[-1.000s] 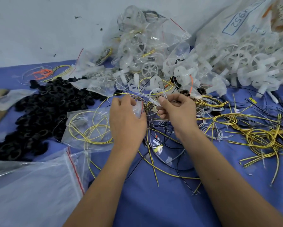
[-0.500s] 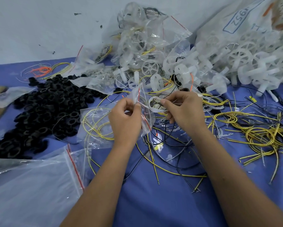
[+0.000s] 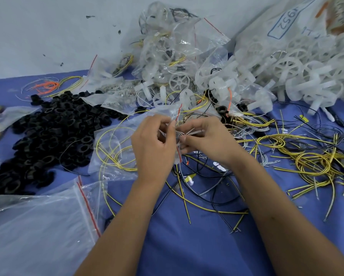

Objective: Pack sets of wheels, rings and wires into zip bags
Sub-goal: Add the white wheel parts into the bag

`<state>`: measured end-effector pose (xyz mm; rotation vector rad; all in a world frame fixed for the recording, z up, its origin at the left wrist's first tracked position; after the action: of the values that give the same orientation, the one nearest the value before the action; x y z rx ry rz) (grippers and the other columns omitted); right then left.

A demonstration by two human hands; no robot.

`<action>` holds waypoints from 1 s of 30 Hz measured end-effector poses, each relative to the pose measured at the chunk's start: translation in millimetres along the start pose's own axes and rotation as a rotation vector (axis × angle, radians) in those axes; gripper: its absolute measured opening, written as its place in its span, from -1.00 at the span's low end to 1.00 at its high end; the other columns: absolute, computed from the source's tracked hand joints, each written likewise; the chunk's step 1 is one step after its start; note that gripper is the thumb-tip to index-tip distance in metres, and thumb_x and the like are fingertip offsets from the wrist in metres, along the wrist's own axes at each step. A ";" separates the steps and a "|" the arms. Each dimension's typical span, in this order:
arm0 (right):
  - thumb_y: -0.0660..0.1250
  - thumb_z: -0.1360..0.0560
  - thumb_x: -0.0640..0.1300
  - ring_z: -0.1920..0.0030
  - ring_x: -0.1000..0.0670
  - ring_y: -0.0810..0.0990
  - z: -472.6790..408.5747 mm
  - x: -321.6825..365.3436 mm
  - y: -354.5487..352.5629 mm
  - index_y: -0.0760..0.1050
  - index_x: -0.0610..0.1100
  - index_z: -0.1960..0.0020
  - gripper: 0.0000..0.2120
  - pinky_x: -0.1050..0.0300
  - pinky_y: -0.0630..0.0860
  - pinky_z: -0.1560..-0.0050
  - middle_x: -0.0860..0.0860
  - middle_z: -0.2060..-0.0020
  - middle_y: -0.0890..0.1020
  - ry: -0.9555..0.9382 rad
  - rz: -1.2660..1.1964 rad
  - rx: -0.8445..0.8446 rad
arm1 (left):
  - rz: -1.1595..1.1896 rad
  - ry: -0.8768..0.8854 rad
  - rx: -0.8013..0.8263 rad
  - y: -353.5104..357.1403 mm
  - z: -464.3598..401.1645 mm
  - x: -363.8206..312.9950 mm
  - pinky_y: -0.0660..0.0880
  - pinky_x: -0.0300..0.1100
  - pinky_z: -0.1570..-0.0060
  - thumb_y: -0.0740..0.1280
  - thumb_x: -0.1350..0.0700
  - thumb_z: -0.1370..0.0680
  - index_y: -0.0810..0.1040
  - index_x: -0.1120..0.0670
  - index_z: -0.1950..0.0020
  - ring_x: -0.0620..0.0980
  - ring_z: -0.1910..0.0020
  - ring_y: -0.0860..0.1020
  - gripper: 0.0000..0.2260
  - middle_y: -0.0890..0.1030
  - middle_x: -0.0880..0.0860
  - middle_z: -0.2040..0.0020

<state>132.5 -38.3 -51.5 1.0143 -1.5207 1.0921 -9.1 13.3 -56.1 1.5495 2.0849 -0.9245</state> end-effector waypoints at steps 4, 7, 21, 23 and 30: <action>0.46 -0.50 -0.38 0.28 -0.20 0.73 -0.6 -0.9 -2.5 0.64 -0.32 0.06 -0.97 -0.09 0.71 0.21 -0.25 0.28 0.71 -0.006 0.122 -0.124 | -0.004 0.106 0.010 1.4 2.9 -7.2 0.33 -0.38 0.23 0.45 0.19 -0.55 0.62 0.11 0.13 -0.15 0.32 0.45 -0.93 0.58 -0.04 0.24; 0.52 -0.44 -0.29 0.33 -0.03 0.73 -0.8 0.5 -5.6 0.66 -0.22 0.15 -0.96 -0.07 0.70 0.25 -0.06 0.36 0.70 -0.117 0.337 -0.229 | 0.012 0.165 0.050 5.6 8.9 -17.4 0.34 -0.37 0.21 0.46 0.23 -0.54 0.63 0.15 0.11 -0.10 0.30 0.44 -0.95 0.58 0.01 0.22; 0.11 -0.50 -0.41 0.33 -0.05 0.64 10.7 6.3 17.0 0.59 -0.07 0.06 -0.64 -0.01 0.56 0.41 0.00 0.31 0.66 -0.085 -0.099 0.095 | 0.130 0.265 0.051 7.3 20.1 -35.5 0.30 -0.48 0.06 0.42 0.33 -0.55 0.65 0.26 0.08 -0.19 0.18 0.42 -0.97 0.60 0.07 0.17; 0.07 -0.51 -0.37 0.41 0.14 0.57 12.3 7.0 23.0 0.56 -0.02 0.14 -0.63 0.19 0.48 0.49 0.10 0.40 0.62 -0.038 -0.160 0.182 | 0.123 0.260 0.036 7.3 20.0 -34.0 0.31 -0.46 0.07 0.42 0.33 -0.55 0.65 0.25 0.08 -0.11 0.19 0.47 -0.96 0.60 0.07 0.17; 0.20 -0.59 -0.39 0.34 -0.19 0.51 4.4 -3.2 16.0 0.58 -0.34 0.09 -0.81 0.01 0.41 0.36 -0.49 0.25 0.54 0.134 -0.064 0.098 | 0.084 0.134 0.000 9.9 17.0 -18.6 0.34 -0.40 0.13 0.41 0.29 -0.55 0.61 0.19 0.11 -0.09 0.20 0.47 -0.94 0.60 0.01 0.19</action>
<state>116.8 -38.3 -57.7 1.0284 -1.3298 1.1753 4.8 -9.7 -58.9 1.7281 2.0910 -0.8119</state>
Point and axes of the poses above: each hand's wrist, its own z-axis away from the middle knuckle, its own y-axis out of the palm, x = y × z, the point moved 2 cm from there along -z, towards the middle knuckle
